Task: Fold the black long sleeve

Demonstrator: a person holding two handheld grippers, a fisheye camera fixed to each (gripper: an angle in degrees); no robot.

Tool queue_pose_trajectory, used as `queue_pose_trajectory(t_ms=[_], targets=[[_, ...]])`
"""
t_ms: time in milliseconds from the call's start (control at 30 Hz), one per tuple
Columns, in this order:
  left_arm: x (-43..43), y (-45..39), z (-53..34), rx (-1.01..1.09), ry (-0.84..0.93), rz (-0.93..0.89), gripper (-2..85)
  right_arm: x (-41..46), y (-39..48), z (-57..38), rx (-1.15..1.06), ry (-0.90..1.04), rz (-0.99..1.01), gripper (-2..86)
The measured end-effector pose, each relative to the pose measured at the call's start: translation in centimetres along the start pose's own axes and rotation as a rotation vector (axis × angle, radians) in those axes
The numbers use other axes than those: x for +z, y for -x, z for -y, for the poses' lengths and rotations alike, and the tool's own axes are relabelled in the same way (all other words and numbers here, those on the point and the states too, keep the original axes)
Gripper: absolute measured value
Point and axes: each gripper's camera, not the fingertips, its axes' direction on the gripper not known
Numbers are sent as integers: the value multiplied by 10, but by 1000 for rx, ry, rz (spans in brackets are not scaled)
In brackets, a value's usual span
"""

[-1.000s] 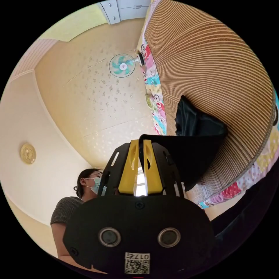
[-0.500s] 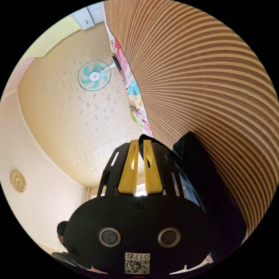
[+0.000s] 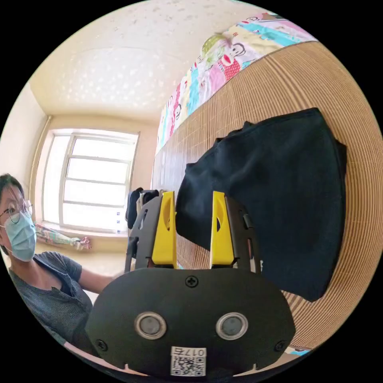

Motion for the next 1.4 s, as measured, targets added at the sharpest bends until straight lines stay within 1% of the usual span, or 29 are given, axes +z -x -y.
queue_pose_trajectory(t_ms=[67,100,133,167,200,267,333,400,433,467,500,533,567,600,633,667,700,733,767,800,867,933,1033,1100,1167,1233,1300,1333,1400], targets=[[25,3,-17,10,61,-37,160,71,48,7,-56,226,-31,153],[44,2,-24,13,114,-24,119,87,60,9,-70,265,-72,158],[55,-2,-31,-6,131,75,85,117,82,14,-98,314,-180,173],[56,-7,-35,-10,118,127,73,143,102,21,-118,341,-275,193],[58,-24,-42,35,75,151,58,156,111,26,-128,363,-296,202],[61,-56,-53,117,20,174,53,208,146,48,-191,503,-330,230],[70,-105,-68,207,-15,291,52,243,172,62,-259,616,-418,236],[83,-137,-80,268,-29,379,51,278,194,69,-367,772,-586,230],[93,-156,-88,307,-40,422,52,300,201,69,-429,904,-718,213],[99,-163,-92,325,-48,439,52,320,203,66,-496,1027,-849,186],[109,-176,-100,352,-66,470,53,329,203,62,-542,1079,-919,167],[119,-184,-108,366,-83,503,56,338,203,54,-665,1143,-1046,128],[124,-186,-111,370,-89,515,60,332,204,51,-762,1133,-1095,115],[127,-189,-118,392,-118,498,67,323,205,53,-781,1099,-1084,108],[121,-191,-128,414,-177,443,90,295,203,64,-756,1024,-995,105],[116,-192,-133,425,-217,420,101,254,198,80,-690,938,-833,101],[105,-195,-147,455,-315,390,115,230,194,88,-664,877,-741,100],[99,-194,-158,482,-382,370,124,171,180,102,-608,726,-542,98],[100,-193,-161,489,-395,362,127,113,155,109,-544,605,-349,97],[108,-187,-161,499,-372,346,134,85,140,111,-516,547,-262,97],[131,-170,-149,455,-269,310,148,-14,69,102,-437,339,7,98],[166,-143,-131,384,-147,195,168,-66,15,90,-366,228,121,99],[208,-113,-110,323,-72,83,180,-118,-67,68,-254,74,165,108],[235,-97,-94,281,-19,48,199,-130,-113,60,-118,82,166,121],[262,-81,-77,234,46,4,216,-138,-152,45,10,120,39,151],[293,-61,-60,178,102,-39,229,-153,-163,28,46,56,-34,173],[314,-50,-48,152,138,-53,236,-174,-171,8,70,-52,28,186],[330,-43,-40,138,182,-56,237,-186,-177,-6,77,-110,105,194],[350,-36,-29,129,238,-66,233,-195,-189,-19,79,-159,201,204]])
